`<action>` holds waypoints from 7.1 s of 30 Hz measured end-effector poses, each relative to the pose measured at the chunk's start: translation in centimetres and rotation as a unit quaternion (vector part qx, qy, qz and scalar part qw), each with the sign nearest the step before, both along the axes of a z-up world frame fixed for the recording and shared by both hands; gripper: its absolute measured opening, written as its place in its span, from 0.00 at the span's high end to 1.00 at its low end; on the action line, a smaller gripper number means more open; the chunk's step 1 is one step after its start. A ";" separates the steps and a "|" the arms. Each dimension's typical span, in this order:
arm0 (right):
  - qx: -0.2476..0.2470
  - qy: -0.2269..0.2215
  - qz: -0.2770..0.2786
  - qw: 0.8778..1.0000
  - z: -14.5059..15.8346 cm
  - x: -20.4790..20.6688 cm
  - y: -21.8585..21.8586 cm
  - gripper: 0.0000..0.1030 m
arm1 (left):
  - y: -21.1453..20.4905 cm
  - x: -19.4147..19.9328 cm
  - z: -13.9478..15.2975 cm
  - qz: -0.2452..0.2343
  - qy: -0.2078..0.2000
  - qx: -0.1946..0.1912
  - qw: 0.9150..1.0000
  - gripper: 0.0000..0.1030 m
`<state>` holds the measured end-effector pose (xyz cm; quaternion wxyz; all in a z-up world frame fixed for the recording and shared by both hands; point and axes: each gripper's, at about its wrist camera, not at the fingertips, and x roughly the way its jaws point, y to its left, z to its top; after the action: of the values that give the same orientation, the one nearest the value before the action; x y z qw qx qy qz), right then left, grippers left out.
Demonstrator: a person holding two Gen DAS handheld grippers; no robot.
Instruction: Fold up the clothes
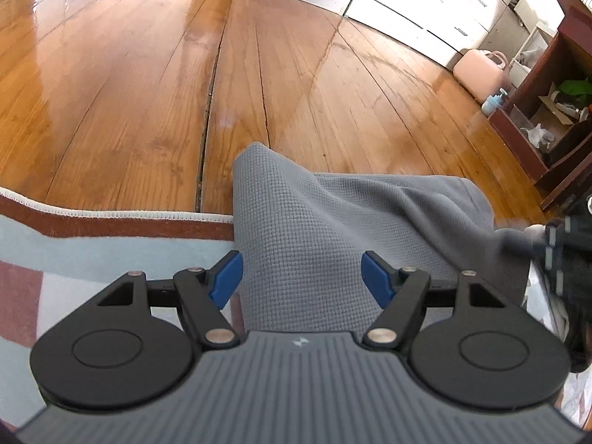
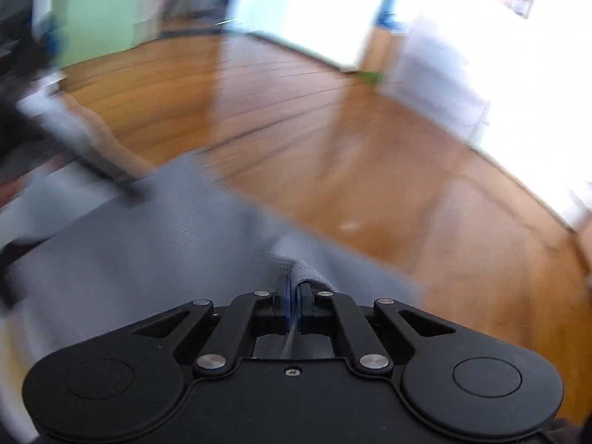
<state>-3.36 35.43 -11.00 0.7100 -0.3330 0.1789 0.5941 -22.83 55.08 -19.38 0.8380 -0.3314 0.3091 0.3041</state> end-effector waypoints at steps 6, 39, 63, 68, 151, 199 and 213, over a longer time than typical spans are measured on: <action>0.005 0.163 -0.169 0.972 -0.6 10.8 1.1 0.87 | 0.1 -0.1 -0.9 0.009 0.009 -0.014 1.000 0.32; -0.025 0.215 -0.135 0.967 1.0 3.7 -5.3 0.54 | 0.6 -3.2 -2.0 0.020 0.019 -0.132 0.991 0.25; -0.117 -0.034 0.163 0.979 -4.0 -19.2 -1.1 0.34 | 0.0 -5.4 -5.2 0.019 -0.189 -0.351 0.917 0.83; -0.034 -0.133 0.114 0.984 -5.7 -19.8 -0.6 0.61 | -0.1 -4.7 -4.2 -0.003 -0.220 -0.347 0.912 0.83; -0.022 0.286 -0.197 0.938 -2.5 0.2 -14.4 0.56 | -14.0 2.0 -1.1 -0.147 0.040 -0.262 0.953 0.35; -0.014 0.346 -0.174 0.922 -5.7 6.0 -2.8 0.40 | -1.1 3.3 -5.1 -0.001 -0.138 -0.142 0.980 0.16; -0.188 0.109 0.032 0.976 -4.5 -14.2 -4.9 0.39 | -0.1 5.1 -5.2 -0.018 -0.111 -0.142 0.984 0.78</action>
<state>-17.58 30.49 -15.51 0.5917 -0.3996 0.3527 0.6048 -17.68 55.02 -24.60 0.8169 -0.4729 0.2602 0.2035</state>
